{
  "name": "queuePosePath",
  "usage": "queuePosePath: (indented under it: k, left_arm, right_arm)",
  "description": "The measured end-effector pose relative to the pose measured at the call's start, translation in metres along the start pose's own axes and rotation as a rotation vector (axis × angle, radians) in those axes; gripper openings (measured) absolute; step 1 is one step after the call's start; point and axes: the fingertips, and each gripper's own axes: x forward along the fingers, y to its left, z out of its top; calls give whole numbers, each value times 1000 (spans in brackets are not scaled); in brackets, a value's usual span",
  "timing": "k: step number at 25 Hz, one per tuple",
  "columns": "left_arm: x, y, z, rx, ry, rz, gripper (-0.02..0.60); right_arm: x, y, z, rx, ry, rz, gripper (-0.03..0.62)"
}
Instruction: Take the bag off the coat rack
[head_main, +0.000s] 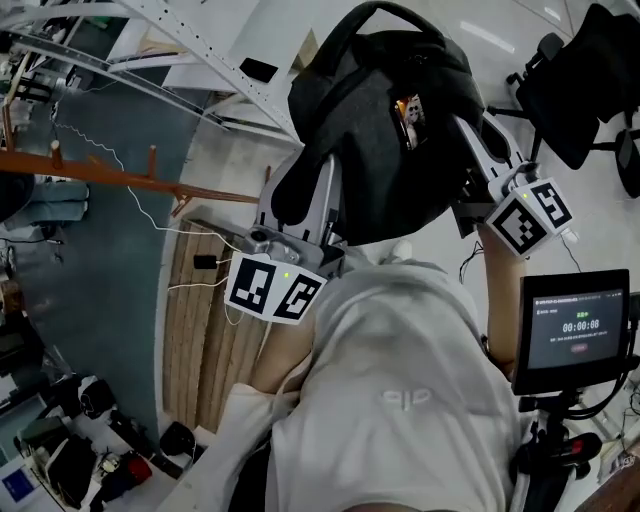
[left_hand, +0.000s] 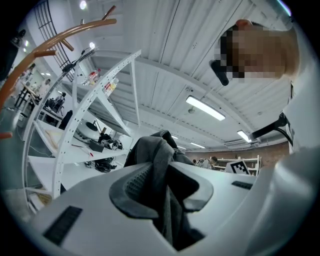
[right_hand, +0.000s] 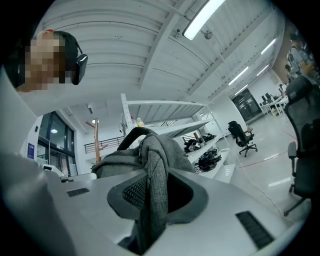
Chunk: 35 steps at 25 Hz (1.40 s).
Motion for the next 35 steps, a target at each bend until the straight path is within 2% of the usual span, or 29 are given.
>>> queuePosePath:
  k: [6, 15, 23, 35]
  left_arm:
    - [27, -23, -23, -20, 48, -91, 91]
    - [52, -23, -18, -8, 70, -193, 91]
    - [56, -24, -10, -13, 79, -232, 91]
    - [59, -31, -15, -20, 89, -241, 91]
  right_arm:
    - [-34, -32, -1, 12, -30, -96, 78]
    - [-41, -41, 9, 17, -95, -174, 78]
    - [-45, -36, 16, 8, -116, -206, 78]
    - [-52, -41, 14, 11, -108, -217, 72]
